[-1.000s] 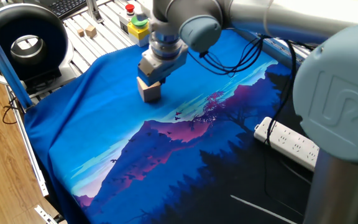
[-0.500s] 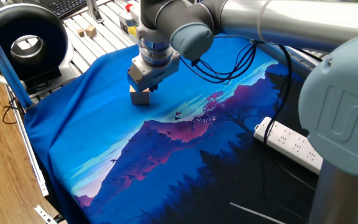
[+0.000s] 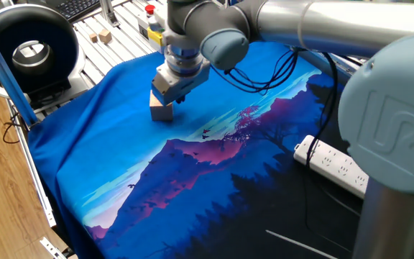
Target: Use the gripper to push the small block from left to right
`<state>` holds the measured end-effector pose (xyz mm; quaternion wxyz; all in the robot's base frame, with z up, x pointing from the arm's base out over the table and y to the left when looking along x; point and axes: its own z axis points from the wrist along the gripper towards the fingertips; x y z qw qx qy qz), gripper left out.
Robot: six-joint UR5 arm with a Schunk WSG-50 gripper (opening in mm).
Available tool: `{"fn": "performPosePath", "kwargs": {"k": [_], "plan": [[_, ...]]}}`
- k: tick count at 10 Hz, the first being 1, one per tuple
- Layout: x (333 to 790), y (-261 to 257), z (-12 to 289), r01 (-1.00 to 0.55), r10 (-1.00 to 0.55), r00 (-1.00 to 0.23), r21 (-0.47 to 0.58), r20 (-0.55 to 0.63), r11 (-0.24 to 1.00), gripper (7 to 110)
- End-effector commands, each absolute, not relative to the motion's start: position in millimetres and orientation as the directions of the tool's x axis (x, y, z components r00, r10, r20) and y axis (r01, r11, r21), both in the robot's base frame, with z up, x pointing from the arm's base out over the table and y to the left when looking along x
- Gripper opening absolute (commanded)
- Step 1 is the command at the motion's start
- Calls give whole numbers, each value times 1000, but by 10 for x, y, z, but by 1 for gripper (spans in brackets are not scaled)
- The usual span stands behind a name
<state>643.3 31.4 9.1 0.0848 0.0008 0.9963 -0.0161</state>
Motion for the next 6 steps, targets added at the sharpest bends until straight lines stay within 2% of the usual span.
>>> {"fn": "performPosePath", "kwargs": {"k": [1, 6], "plan": [[6430, 55, 99, -39, -41, -984, -19, -173, 999, 7], [6077, -213, 510, -81, -88, -991, -73, -100, 994, 7]]}}
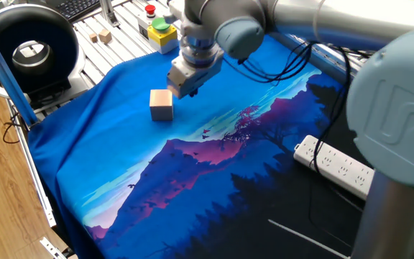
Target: Use the gripper to push the small block from left to right
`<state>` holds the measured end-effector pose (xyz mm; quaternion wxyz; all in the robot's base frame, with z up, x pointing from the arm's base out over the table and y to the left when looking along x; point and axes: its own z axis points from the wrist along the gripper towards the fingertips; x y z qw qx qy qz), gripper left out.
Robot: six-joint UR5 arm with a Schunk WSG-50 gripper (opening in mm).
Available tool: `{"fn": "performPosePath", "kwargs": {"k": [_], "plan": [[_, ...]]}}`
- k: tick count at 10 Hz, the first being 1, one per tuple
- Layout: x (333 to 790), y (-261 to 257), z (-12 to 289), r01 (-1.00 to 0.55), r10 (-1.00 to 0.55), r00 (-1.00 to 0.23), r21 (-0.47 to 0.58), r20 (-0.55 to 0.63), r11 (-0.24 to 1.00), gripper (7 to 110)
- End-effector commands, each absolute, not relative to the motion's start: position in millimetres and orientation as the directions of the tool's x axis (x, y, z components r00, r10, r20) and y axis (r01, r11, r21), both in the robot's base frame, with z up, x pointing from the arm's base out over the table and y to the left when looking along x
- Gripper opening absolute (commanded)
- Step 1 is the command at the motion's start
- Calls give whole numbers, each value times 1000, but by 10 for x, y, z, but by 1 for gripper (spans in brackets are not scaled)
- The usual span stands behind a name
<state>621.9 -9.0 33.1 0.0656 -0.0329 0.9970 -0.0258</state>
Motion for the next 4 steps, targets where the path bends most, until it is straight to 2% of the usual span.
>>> {"fn": "performPosePath", "kwargs": {"k": [1, 4], "plan": [[6049, -275, 561, -98, -107, -990, -96, -94, 991, 7], [6110, -329, 641, -157, -166, -982, -97, -96, 983, 7]]}}
